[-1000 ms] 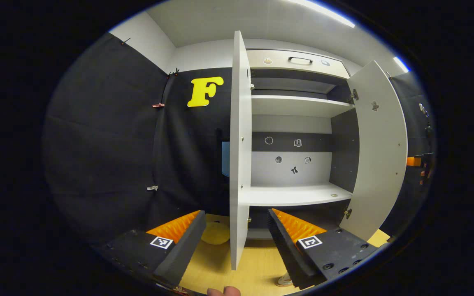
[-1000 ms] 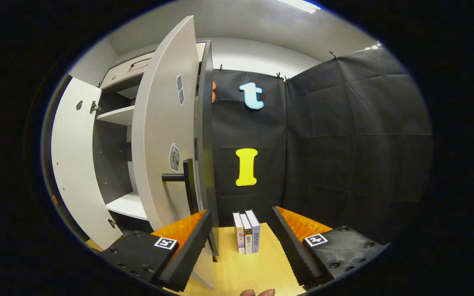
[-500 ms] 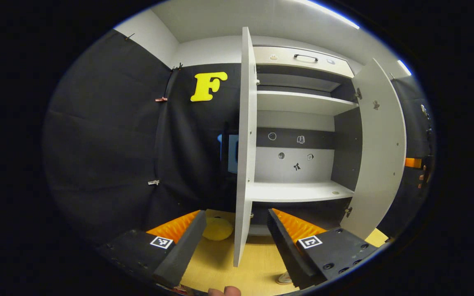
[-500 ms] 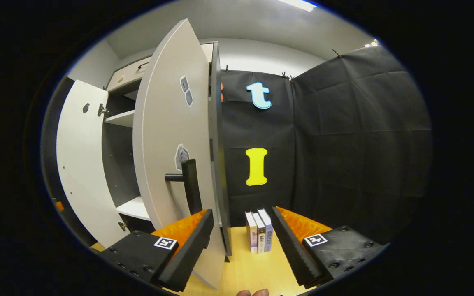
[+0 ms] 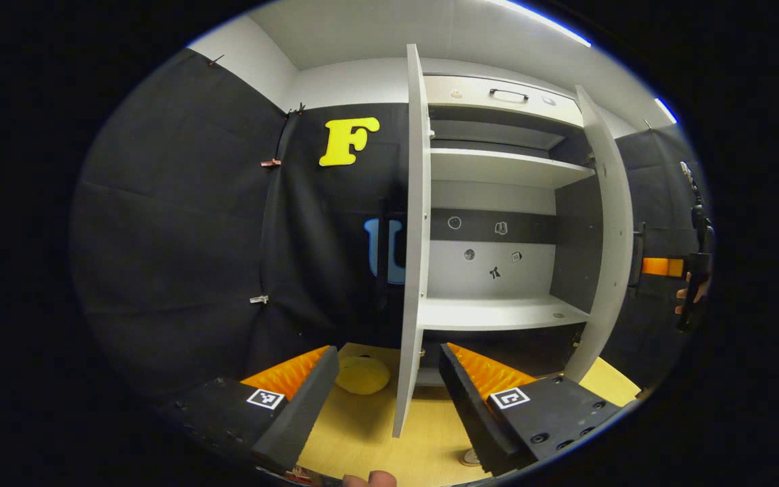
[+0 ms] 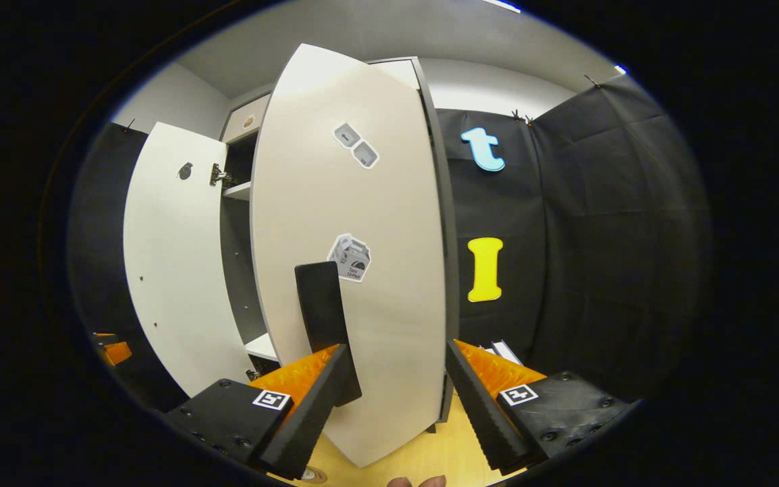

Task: Grasp the bottle in the cabinet with the left hand and place it on the coaster, then close the right door with the right hand and the left door with the left hand.

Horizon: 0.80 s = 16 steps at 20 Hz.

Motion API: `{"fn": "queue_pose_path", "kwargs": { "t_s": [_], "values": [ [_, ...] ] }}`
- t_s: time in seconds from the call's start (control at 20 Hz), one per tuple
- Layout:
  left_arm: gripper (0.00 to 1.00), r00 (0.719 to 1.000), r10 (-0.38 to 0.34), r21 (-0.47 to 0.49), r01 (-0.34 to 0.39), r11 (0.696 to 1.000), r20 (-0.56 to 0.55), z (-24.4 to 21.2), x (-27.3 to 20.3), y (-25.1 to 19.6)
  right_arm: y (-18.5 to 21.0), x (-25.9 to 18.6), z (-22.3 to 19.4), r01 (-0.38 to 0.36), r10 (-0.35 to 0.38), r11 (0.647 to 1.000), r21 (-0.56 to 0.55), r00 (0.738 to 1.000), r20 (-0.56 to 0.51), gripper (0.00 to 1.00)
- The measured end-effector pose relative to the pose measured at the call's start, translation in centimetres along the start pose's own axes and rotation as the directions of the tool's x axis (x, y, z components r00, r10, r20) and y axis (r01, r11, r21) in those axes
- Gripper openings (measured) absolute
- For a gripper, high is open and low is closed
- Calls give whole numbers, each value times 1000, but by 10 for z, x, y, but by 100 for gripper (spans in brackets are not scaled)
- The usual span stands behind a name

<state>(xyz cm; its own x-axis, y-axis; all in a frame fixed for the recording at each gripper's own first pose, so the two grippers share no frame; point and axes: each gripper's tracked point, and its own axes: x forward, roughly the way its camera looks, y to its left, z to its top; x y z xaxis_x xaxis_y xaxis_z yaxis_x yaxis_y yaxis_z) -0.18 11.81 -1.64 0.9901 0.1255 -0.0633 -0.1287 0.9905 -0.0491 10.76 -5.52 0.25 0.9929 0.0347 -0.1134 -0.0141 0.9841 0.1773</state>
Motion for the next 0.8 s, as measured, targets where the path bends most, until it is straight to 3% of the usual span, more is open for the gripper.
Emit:
{"fn": "queue_pose_path", "kwargs": {
  "t_s": [0.3,0.8],
  "values": [
    [95,1000,22,5,-22,1000,-2,0,-1,3,42,38,-15,-42,42,998,-50,999,-8,96],
    [95,999,32,3,-32,999,-5,0,-3,4,58,70,-18,-32,32,999,-21,999,-8,96]
  ]
}}
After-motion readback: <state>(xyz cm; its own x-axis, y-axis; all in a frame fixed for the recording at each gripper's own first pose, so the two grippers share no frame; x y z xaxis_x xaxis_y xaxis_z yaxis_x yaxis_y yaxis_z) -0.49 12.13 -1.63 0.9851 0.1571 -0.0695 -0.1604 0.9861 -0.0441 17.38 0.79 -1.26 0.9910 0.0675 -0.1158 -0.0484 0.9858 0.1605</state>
